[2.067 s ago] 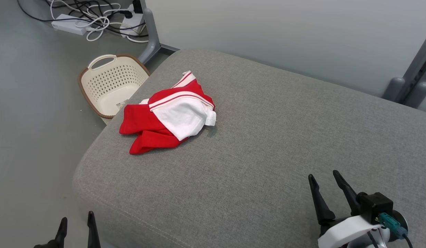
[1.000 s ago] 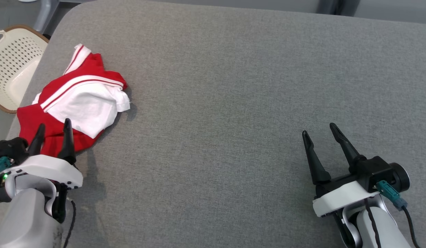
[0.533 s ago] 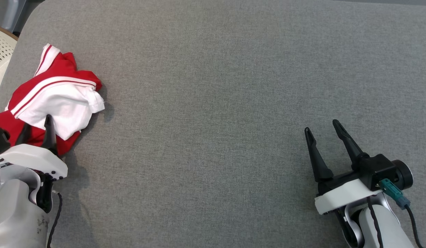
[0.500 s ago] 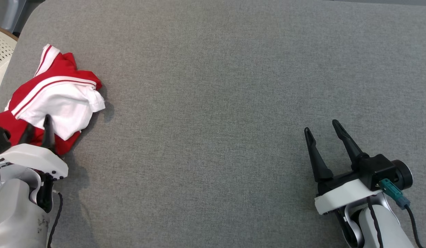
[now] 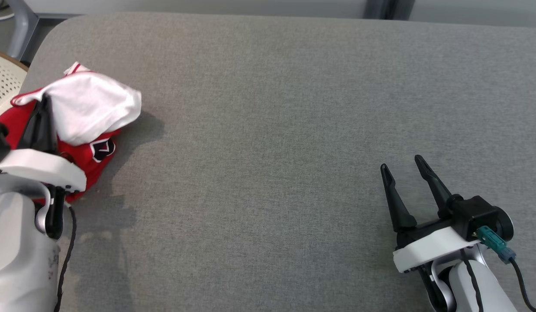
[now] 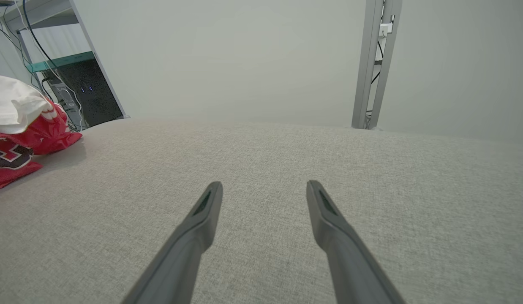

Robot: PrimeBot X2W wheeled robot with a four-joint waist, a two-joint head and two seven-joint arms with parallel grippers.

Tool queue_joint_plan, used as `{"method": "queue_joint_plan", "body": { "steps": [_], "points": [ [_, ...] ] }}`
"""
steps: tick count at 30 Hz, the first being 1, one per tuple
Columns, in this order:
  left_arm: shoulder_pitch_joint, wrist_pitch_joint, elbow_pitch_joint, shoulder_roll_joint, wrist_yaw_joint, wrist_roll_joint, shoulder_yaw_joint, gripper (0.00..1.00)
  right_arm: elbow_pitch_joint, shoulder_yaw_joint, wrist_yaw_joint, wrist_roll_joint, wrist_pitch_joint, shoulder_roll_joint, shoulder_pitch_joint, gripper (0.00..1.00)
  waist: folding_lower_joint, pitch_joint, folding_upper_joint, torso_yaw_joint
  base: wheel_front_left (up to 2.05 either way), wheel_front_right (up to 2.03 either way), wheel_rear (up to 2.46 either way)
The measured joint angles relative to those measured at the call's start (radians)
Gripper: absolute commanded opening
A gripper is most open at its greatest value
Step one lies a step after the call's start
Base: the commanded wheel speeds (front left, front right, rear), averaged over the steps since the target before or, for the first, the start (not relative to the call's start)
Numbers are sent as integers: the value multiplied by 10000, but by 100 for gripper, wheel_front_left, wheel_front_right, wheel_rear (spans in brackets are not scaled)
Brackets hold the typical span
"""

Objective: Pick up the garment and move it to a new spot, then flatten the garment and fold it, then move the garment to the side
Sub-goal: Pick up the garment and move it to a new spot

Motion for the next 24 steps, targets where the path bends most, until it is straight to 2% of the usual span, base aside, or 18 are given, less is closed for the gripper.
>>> {"method": "queue_joint_plan", "body": {
  "steps": [4,8,15,19,24],
  "points": [
    [137,-2,-1227,-205,-4,512,-163,0,67,29,0,228,0,-4,48,100,0,-289,0,-193,0,0,0],
    [233,0,-2067,-732,-29,631,-654,0,113,27,0,443,0,-2,120,100,0,-539,0,-518,0,0,0],
    [407,0,-2372,-1962,-31,385,-2652,0,155,-121,0,717,0,-8,267,100,0,-809,0,-1275,0,0,0],
    [385,0,-2105,-2234,-33,-2,-3963,0,163,-73,0,821,0,-2,258,100,0,-861,0,-1783,0,0,0],
    [308,0,-2234,-2265,-33,-907,-5572,0,157,-46,0,930,0,-2,249,100,0,-877,0,-2426,0,0,0]
  ]
}}
